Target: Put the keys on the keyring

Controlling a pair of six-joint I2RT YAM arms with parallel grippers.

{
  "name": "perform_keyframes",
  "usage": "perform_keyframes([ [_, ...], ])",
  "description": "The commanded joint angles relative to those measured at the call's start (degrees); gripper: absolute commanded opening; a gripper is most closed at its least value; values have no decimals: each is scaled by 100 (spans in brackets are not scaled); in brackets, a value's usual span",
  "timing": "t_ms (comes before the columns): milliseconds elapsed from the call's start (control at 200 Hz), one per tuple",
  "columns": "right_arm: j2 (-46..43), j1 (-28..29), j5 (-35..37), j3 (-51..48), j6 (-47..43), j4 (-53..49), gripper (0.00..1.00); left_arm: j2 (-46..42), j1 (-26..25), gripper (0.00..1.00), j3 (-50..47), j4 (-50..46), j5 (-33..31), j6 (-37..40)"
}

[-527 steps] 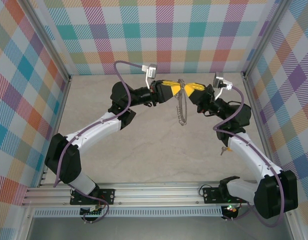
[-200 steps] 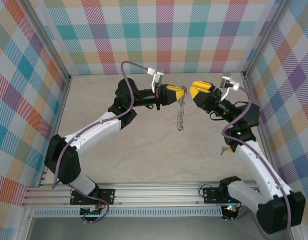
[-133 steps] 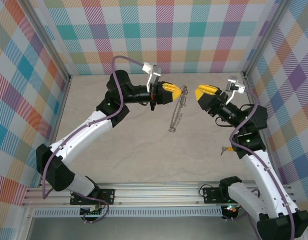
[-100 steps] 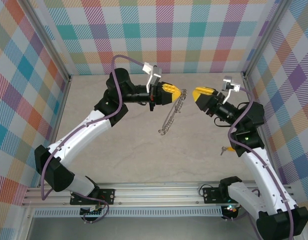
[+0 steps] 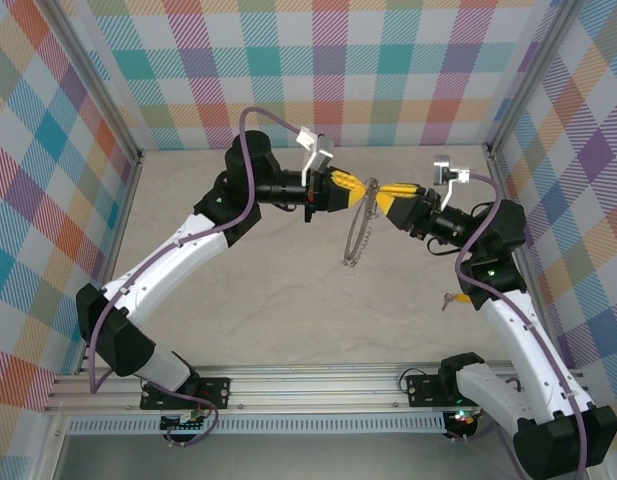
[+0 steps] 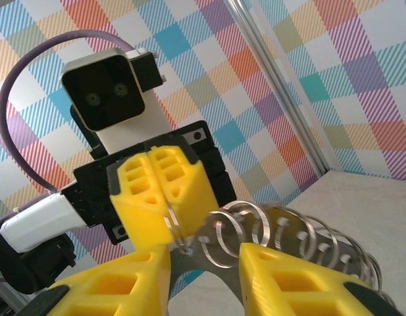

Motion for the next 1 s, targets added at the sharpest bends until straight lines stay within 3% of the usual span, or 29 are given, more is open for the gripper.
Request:
perform_keyframes([
  [0, -151, -14, 255, 163, -232, -407, 34, -10, 0, 0, 65, 197, -197, 66],
  [210, -407, -14, 1678, 265, -535, -2243, 51, -93, 25, 0, -482, 784, -970, -201],
  [300, -452, -27, 2326, 304, -505, -3169, 53, -179, 86, 0, -820, 1102, -1368, -335],
  [465, -275, -64, 3409, 265, -163, -4501, 65, -286, 228, 0, -1400, 1613, -1863, -509],
  [660, 384, -305, 4182, 209, 541, -5811, 77, -366, 373, 0, -2044, 2068, -2072, -613],
  [745, 556, -488, 4480, -18, 910, -6129, 86, -433, 444, 0, -2288, 2230, -2125, -638],
  [995, 594, -1095, 5090, -835, 1821, -6275, 99, -514, 589, 0, -2702, 2428, -2135, -644],
])
